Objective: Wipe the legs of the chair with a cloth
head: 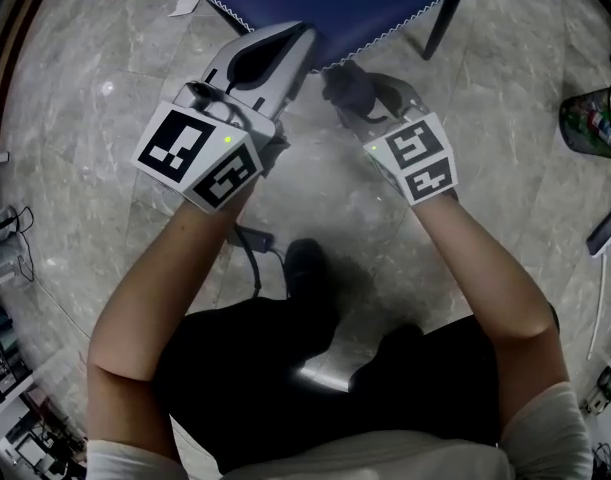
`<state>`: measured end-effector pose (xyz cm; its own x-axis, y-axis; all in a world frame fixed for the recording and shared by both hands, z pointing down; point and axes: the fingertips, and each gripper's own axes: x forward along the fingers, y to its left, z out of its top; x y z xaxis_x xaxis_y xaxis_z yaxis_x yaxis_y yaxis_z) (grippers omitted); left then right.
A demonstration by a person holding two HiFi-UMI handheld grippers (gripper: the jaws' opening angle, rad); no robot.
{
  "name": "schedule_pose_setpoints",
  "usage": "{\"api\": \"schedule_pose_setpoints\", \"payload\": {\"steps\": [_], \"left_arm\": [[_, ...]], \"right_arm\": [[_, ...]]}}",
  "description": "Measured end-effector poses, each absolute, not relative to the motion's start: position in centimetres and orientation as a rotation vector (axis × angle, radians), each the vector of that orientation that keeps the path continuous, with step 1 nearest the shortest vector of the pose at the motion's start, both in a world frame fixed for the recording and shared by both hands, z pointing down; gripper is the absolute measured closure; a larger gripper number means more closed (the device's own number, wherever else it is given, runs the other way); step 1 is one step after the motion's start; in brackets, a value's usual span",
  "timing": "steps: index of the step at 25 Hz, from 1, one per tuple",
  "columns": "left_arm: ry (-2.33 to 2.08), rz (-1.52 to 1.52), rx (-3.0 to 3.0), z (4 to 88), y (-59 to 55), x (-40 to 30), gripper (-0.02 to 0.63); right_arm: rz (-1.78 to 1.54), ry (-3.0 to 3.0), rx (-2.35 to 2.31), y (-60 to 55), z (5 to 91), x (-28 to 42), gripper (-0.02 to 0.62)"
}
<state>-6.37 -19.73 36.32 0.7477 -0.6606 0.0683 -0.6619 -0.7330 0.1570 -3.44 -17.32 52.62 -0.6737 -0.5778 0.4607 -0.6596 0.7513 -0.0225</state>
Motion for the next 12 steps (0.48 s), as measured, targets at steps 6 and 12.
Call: {"api": "schedule_pose_setpoints", "payload": {"steps": [6, 12], "left_arm": [[-1.065, 0.007, 2.777, 36.3, -19.6, -6.4, 0.601], [-1.090, -0.007, 2.787, 36.2, -19.5, -6.5, 0.601]], "right_arm": [[0.268, -2.636, 1.023, -17.9, 46.8, -3.9, 0.431], [0.304, -2.520, 1.017, -17.1, 55.1, -3.2, 0.431]]}}
